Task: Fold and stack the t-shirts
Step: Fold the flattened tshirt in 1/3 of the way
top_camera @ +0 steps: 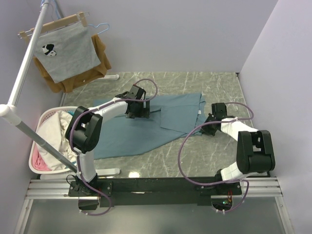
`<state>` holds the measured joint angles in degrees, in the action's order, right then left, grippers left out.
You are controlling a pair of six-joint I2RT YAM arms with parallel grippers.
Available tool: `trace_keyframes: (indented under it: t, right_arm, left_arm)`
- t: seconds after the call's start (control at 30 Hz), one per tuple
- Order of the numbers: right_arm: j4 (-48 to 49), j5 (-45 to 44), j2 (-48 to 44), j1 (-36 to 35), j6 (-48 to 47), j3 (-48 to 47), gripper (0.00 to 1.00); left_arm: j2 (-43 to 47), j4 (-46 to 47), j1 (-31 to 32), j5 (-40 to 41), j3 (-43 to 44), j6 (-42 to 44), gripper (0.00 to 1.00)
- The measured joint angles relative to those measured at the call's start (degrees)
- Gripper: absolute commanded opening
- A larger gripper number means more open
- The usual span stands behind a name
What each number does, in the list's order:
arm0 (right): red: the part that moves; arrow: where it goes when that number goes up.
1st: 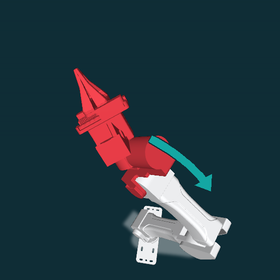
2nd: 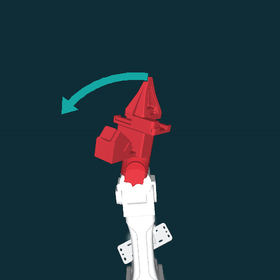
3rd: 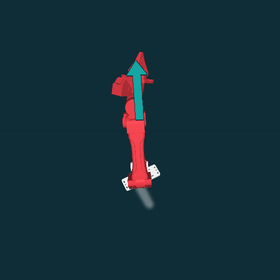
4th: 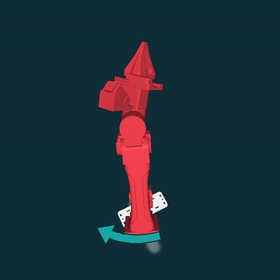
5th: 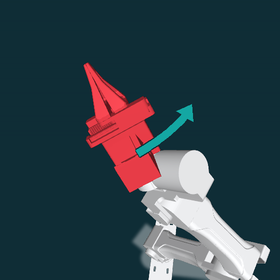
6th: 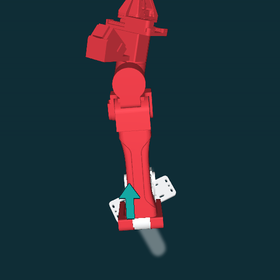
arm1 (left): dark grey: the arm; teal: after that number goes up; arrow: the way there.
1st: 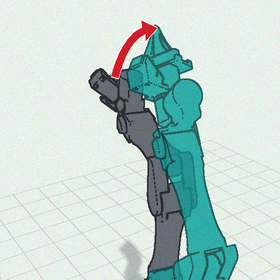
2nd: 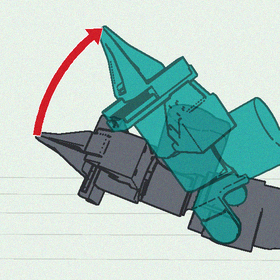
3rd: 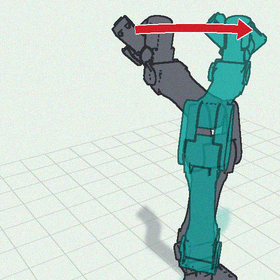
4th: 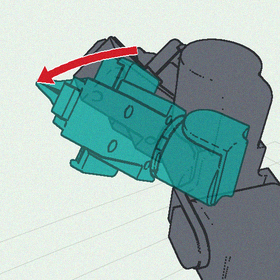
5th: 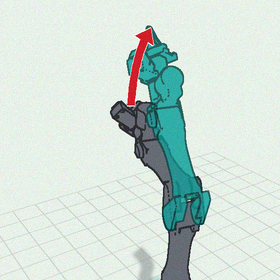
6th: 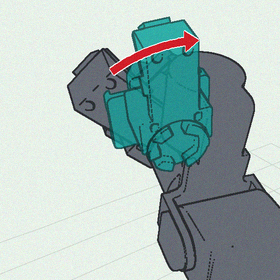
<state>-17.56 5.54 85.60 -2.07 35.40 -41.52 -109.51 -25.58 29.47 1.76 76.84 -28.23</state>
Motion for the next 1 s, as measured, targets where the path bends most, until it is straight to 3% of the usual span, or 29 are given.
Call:
trace_keyframes:
  t: [0.33, 0.5, 0.9, 0.93, 0.97, 1.0]
  right_arm:
    - [-1.8, 5.7, -2.7, -1.4, -2.1, -1.9, 0.02]
    - [-5.3, 9.5, -1.2, -3.0, -2.5, -13.5, 0.04]
    - [-9.8, 12.3, 30.3, -4.6, -1.2, -49.9, 0.05]
    - [-10.1, 12.4, 32.5, -4.7, -1.0, -52.1, 0.08]
    - [-10.3, 12.6, 35.0, -4.8, -0.7, -55.0, 0.23]
    - [-10.5, 12.6, 36.6, -4.8, -0.4, -56.8, 0.28]
  left_arm:
    - [-2.4, -0.3, 0.4, 0.7, 0.0, 0.2, 0.88]
    - [-3.5, -0.7, 0.8, 0.9, 1.6, 0.6, 0.88]
    - [-4.5, -1.9, 1.0, 1.6, 3.1, 1.2, 0.88]
    - [-4.5, -1.9, 1.1, 1.7, 3.1, 1.2, 0.88]
    - [-4.5, -1.9, 1.1, 2.0, 3.1, 1.2, 0.88]
    - [-4.5, -1.9, 1.1, 2.2, 3.1, 1.2, 0.88]
